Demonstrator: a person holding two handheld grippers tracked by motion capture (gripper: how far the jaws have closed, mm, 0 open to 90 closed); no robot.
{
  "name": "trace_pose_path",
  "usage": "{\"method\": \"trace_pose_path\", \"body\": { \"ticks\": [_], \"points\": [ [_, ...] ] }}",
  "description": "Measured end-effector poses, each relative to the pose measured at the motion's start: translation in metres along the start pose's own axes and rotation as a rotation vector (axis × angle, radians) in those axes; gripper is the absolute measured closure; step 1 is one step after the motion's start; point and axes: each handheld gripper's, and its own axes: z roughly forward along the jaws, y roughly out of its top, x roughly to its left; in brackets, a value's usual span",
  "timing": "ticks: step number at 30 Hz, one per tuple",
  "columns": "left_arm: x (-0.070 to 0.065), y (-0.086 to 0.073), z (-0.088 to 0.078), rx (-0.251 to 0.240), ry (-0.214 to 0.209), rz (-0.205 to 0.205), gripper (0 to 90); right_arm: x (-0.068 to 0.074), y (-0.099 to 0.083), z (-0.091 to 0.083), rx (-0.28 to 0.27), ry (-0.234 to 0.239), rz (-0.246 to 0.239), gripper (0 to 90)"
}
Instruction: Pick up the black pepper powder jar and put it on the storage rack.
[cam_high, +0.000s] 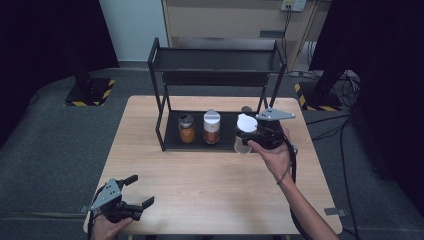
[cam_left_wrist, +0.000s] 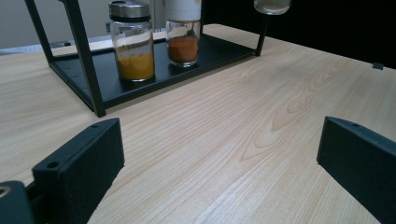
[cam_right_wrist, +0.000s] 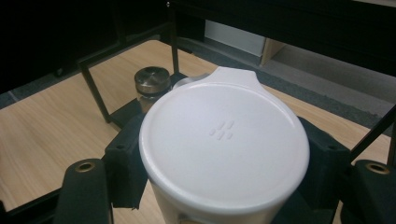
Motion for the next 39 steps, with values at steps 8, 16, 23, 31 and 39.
{"method": "trace_pose_path", "body": {
  "ticks": [8,16,23,31,39],
  "points": [
    [0.0,0.0,0.0,0.003,0.0,0.002,0.0,-0.008,0.005,0.015,-0.003,-0.028,0.022,30.8],
    [0.0,0.0,0.0,0.002,0.001,0.001,0.0,-0.014,0.007,0.036,-0.006,-0.061,0.031,30.8],
    [0.0,0.0,0.0,0.0,0.001,-0.002,0.0,-0.02,0.009,0.049,-0.006,-0.086,0.042,30.8],
    [0.001,0.0,0.0,-0.001,0.0,-0.003,0.0,-0.024,0.005,0.063,0.001,-0.114,0.056,30.8],
    [0.001,-0.001,0.0,-0.001,0.0,-0.005,0.0,-0.027,-0.005,0.08,0.015,-0.137,0.073,30.8]
  ]
}}
